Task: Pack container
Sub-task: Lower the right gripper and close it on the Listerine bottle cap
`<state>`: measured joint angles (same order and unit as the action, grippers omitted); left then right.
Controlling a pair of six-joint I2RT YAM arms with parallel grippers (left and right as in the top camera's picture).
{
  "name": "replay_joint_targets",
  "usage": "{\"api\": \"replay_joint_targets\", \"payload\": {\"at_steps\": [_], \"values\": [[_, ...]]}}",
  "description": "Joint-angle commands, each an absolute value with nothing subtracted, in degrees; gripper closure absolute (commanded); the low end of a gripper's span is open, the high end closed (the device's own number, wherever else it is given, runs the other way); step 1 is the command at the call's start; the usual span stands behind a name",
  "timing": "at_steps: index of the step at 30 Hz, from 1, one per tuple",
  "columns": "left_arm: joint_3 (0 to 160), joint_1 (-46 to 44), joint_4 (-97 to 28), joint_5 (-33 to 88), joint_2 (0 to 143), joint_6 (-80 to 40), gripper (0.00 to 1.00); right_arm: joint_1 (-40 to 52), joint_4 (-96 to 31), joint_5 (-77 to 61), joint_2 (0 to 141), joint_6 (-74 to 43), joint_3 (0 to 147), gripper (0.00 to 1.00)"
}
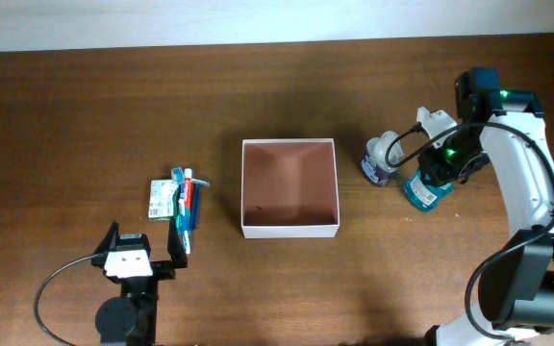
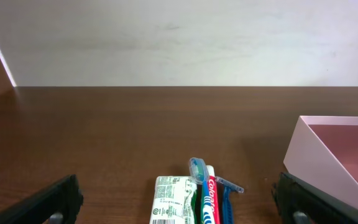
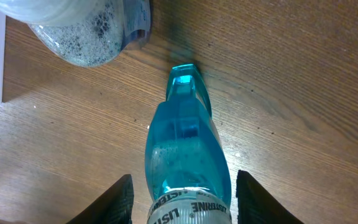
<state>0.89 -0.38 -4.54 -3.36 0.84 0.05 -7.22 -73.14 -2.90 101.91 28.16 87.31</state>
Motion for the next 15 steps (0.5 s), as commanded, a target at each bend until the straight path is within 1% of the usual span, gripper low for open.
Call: {"api": "replay_joint_targets", "payload": {"at_steps": [1,13,14,15], "values": [[0.5,-0.1,-4.5,-2.7,0.4,0.9,0.0,-7.6,-73.0,-2.5,102.4,29.2,87.0,0.54],[0.5,-0.1,-4.5,-2.7,0.4,0.9,0.0,-7.6,-72.3,-2.6,102.6,29.1,86.0,0.53],[0.5,-0.1,-4.5,-2.7,0.4,0.9,0.0,-7.6,-72.3,-2.6,102.6,29.1,86.0,0.52],[0.5,-0.1,-4.5,-2.7,0.4,0.9,0.01,-7.6,-72.3,-2.6,102.6,29.2,86.0,0.48]]}}
